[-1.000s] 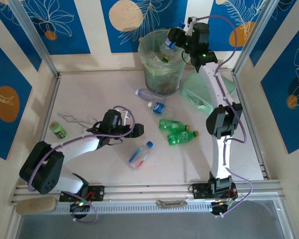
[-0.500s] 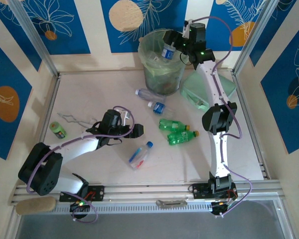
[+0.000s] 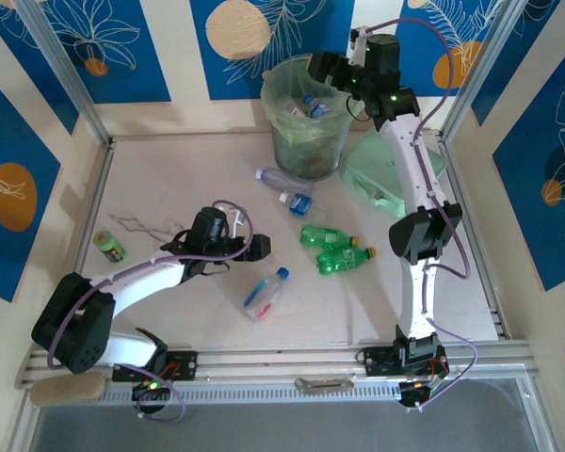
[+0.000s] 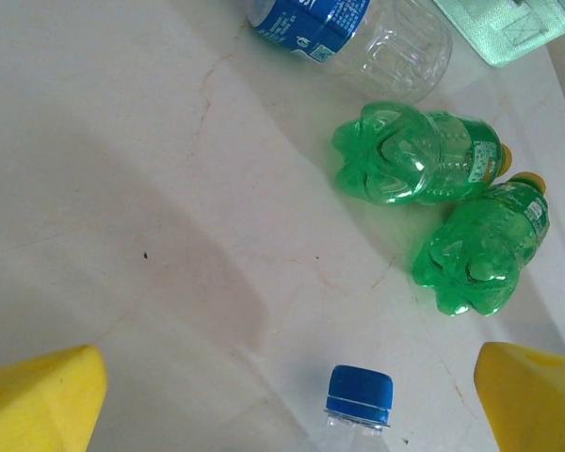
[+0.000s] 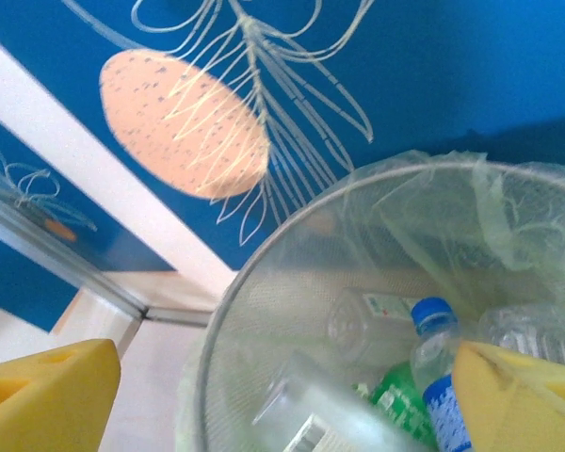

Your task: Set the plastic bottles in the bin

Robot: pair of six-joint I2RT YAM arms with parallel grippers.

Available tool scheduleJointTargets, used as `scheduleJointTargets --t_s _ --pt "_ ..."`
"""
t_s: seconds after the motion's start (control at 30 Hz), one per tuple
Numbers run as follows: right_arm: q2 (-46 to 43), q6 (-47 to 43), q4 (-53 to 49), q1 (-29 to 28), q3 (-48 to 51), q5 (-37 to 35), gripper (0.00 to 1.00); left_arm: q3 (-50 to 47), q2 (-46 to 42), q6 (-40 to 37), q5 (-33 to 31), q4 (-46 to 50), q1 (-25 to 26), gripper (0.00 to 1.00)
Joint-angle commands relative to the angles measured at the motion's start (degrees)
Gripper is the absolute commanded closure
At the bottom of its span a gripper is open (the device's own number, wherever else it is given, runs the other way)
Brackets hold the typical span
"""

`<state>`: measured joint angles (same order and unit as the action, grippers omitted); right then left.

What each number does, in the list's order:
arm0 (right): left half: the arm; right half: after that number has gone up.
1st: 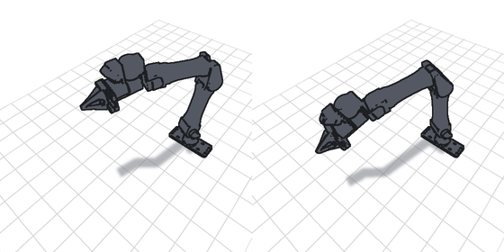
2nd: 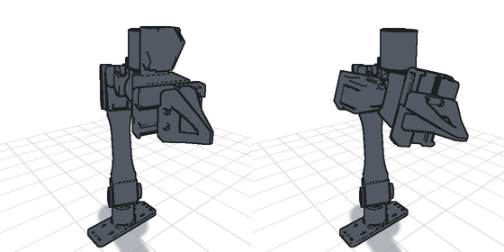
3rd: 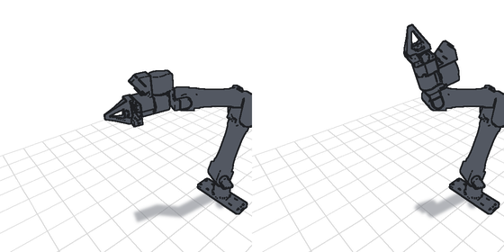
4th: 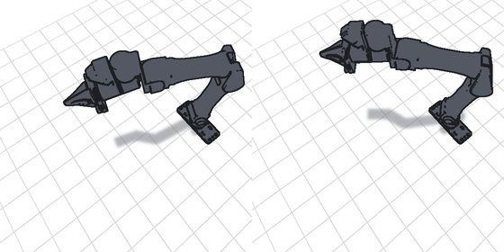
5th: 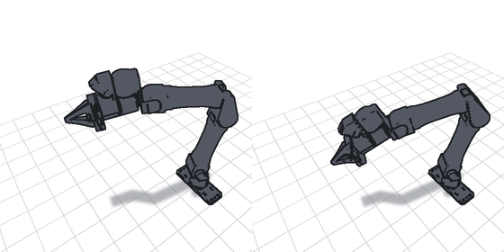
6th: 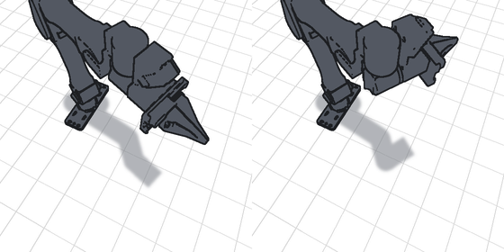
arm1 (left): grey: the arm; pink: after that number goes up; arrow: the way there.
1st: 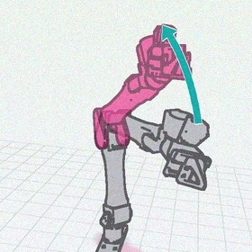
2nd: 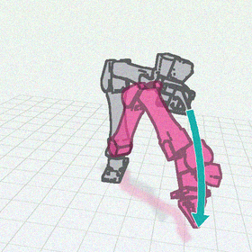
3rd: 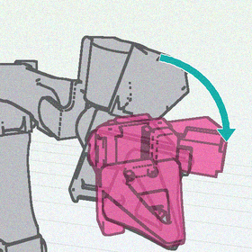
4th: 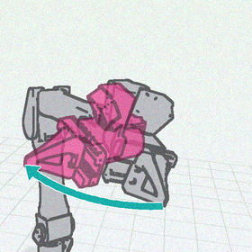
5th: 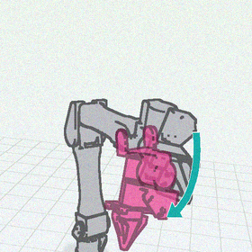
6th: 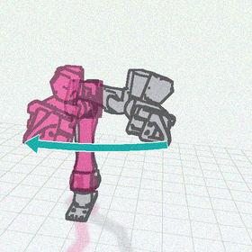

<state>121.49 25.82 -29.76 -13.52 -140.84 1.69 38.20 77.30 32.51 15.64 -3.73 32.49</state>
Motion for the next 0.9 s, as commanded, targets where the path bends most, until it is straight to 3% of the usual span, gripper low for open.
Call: scheduleJointTargets --t_s 0.0,0.33,0.67,0.87 --pt "-8.71 -3.91 1.23 -2.33 8.66 0.55 0.07 0.74 -0.56 -0.87 0.09 1.15 -0.32 0.00" --pt "-32.30 0.02 14.44 -6.35 50.52 2.96 0.01 1.84 -2.84 -5.27 -0.56 12.47 1.87 0.00" --pt "-44.00 8.84 15.15 -11.32 74.76 0.71 0.01 -0.27 -9.73 -5.17 -3.22 23.55 8.70 0.00" --pt "-48.37 14.96 18.45 -13.45 85.47 -1.22 0.01 -0.88 -11.28 -3.99 -6.03 28.18 16.32 0.00"
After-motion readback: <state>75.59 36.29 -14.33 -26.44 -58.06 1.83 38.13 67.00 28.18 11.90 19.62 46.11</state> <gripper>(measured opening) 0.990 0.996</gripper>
